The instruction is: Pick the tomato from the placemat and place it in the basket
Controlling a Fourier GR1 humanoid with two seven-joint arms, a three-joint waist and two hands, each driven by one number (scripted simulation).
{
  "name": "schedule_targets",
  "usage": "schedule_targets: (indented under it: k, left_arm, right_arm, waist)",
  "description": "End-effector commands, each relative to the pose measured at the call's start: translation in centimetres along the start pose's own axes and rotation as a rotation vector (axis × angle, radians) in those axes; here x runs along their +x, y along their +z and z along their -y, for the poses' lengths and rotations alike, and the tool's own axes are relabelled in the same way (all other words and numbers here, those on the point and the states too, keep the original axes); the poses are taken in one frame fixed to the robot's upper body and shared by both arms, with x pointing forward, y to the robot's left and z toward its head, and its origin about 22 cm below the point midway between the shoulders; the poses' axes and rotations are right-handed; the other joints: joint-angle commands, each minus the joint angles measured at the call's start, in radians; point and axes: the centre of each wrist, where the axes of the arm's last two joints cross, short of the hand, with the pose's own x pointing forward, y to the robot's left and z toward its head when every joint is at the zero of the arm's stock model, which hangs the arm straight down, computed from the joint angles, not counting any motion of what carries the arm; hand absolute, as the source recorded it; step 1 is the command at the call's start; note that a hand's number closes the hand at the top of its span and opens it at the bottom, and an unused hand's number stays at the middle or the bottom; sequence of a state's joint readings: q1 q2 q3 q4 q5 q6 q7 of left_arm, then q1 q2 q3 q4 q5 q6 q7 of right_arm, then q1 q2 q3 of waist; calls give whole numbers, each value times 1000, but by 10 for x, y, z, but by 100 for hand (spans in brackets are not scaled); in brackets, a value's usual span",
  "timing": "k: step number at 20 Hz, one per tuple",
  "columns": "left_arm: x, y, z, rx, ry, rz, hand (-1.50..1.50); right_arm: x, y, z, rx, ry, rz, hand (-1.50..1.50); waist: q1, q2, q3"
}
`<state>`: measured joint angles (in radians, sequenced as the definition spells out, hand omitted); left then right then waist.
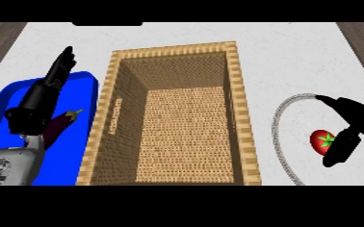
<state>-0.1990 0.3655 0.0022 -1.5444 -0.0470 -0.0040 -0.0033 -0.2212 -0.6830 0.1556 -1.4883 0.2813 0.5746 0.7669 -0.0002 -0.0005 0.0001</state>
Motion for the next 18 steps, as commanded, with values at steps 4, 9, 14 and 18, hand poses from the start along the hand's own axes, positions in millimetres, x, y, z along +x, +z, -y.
schedule_targets:
  k: [4, 9, 14, 18]
  left_arm:
    - [-10, 9, 6, 8, -8, 23, 0]
    - [-9, -10, 9, -5, -1, -5, 0]
    - [-4, 7, 0, -4, -11, 5, 0]
    - [-6, 5, -3, 5, 9, 8, 0]
  right_arm:
    - [-2, -4, -31, 0, -3, 8, -150]
    - [-21, -27, -15, 29, 3, -26, -150]
    - [-39, -25, -31, 19, -25, -49, -150]
    - [-34, -21, -42, 24, -14, -33, -150]
  waist:
    - [-1, 0, 0]
    - [1, 2, 0]
    - [1, 0, 0]
    - [-1, 0, 0]
